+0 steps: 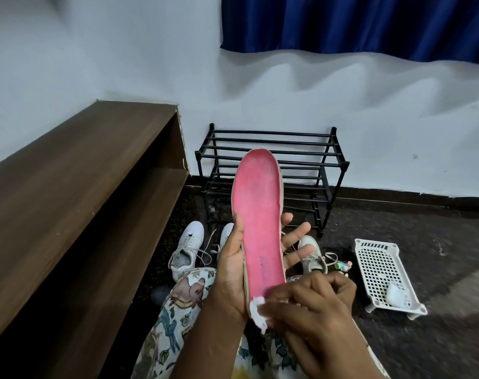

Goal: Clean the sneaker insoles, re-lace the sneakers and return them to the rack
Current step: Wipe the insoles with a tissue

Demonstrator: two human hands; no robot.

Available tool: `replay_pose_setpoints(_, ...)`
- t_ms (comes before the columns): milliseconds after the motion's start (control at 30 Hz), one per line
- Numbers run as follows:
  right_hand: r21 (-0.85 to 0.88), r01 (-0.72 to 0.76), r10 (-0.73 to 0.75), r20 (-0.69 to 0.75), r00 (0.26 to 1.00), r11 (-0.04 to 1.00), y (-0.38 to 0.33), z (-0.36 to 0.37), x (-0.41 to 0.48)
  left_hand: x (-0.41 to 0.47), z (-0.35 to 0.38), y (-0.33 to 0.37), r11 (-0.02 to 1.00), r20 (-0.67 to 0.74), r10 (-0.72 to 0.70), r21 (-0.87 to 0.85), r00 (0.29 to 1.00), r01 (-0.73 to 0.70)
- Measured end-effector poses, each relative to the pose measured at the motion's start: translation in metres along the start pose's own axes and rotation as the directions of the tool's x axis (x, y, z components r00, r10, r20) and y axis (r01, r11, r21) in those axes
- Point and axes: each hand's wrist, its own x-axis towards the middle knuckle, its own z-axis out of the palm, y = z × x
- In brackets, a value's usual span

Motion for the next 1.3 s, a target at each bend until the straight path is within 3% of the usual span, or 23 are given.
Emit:
replay_pose_setpoints(267,0.042,0.006,-0.006,0.010,1.000,0.999,0.005,0.003,0.016,0.003,0.007,0.007,0.999,0.082,-0.024,0.023,0.996,0.023)
replay_pose_setpoints(400,-0.019,-0.013,0.013,-0.012,1.000,1.000,0.004,0.005,0.036,0.000,0.017,0.007,0.998,0.136,-0.047,-0.039,0.990,0.053)
replay_pose_setpoints(600,-0.046,-0.109,0.108,-0.034,0.994,0.993,0.006,0.010,0.059,-0.002,0.027,0.003,0.984,0.285,0.052,-0.179,0.957,0.000)
replay_pose_setpoints(767,-0.127,-0.186,0.176,-0.086,0.981,0.974,0.006,0.009,0.073,-0.001,0.023,0.004,0.979,0.193,0.073,-0.201,0.978,-0.033)
replay_pose_setpoints(933,-0.167,-0.245,0.239,-0.060,0.969,0.955,0.005,0.008,0.085,0.002,0.028,0.004,0.986,0.140,0.156,-0.079,0.978,-0.146)
replay_pose_setpoints(1067,-0.051,-0.293,0.292,-0.037,0.956,0.955,0.009,0.006,0.092,0.002,0.028,0.006,0.991,0.154,0.134,-0.004,0.979,-0.135)
replay_pose_setpoints(1200,0.265,-0.283,0.293,0.001,0.956,0.922,0.022,-0.011,0.099,-0.004,0.016,0.007,0.996,0.148,0.085,-0.010,0.985,-0.085)
replay_pose_setpoints(1300,0.150,-0.274,0.292,-0.117,0.949,0.950,0.032,-0.019,0.111,-0.008,0.020,0.010,0.999,0.199,0.018,-0.054,0.980,-0.008)
